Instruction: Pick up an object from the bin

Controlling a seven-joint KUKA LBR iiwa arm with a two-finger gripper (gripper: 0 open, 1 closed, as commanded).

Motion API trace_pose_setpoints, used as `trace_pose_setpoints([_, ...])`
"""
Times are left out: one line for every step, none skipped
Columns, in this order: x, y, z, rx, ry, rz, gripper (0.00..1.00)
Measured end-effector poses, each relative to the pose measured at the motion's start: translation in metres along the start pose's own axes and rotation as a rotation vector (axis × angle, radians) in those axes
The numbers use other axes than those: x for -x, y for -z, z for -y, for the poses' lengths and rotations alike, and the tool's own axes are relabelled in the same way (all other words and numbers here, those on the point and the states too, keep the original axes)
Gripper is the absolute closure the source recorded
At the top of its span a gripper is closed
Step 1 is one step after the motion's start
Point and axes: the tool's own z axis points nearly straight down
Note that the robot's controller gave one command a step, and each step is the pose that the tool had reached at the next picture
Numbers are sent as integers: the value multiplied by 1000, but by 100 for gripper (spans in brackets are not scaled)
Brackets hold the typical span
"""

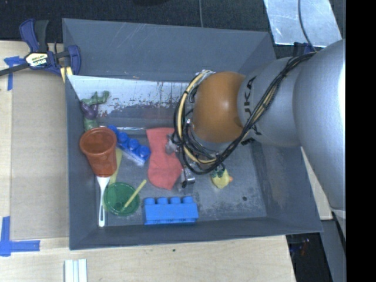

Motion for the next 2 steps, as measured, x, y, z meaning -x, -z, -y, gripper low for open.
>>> trace_pose_setpoints([2,3,0,-1,1,7,100])
trace_pose_setpoints([2,3,0,-1,1,7,100])
